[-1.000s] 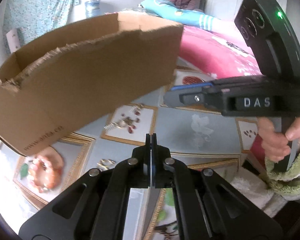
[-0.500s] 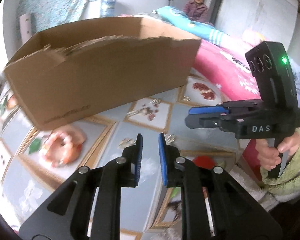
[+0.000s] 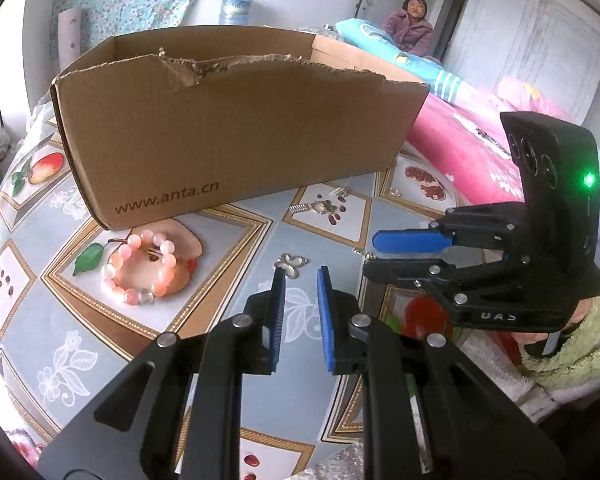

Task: Organize jewelry

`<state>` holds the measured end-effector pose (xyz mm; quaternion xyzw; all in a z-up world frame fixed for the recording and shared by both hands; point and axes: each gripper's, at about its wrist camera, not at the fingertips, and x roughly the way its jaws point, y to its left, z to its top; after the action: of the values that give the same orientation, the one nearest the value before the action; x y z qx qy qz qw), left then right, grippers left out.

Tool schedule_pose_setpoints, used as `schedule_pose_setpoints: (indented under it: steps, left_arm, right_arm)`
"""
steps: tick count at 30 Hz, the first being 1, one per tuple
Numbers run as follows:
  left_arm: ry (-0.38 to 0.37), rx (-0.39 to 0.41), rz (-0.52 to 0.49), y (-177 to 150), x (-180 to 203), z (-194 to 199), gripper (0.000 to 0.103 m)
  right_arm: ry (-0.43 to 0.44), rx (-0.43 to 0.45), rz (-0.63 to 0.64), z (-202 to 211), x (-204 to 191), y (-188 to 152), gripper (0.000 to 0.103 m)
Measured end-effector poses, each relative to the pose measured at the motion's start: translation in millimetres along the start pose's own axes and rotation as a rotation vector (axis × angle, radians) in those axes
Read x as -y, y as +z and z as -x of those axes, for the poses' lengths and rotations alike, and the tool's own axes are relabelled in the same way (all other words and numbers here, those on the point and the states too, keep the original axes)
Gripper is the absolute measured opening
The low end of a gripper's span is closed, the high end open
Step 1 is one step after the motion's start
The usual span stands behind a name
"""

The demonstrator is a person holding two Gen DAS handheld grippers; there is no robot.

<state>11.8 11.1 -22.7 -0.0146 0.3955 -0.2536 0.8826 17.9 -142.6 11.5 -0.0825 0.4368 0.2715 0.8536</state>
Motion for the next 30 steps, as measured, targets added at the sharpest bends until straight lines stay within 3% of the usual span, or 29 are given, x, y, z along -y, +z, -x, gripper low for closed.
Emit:
schedule_pose_setpoints:
  steps: [4,10,19,25,30]
  left_arm:
    - [-0.002,0.005,0.009,-2,-4,2,0.015]
    - [0.0,0.014,0.03,-5,-9,6,0.015]
    - [0.006,0.017,0.026,-4,-10,7,0.015]
    - [0.01,0.007,0.011,-3,-6,3,0.015]
    - [0.01,-0.003,0.001,-3,-2,-1,0.015]
  right_arm:
    - [-0.041,-0.004,0.041,-4,-5,3,0.017]
    - [-0.035,-0.021,0.029,-4,-5,4,0.004]
    - [0.101,0.058,-0.202,11,30,10,0.002]
    - [0.105,0.122,-0.225,24,36,18,0.002]
    - [0.066,0.045,-0.144,13,20,16,0.004]
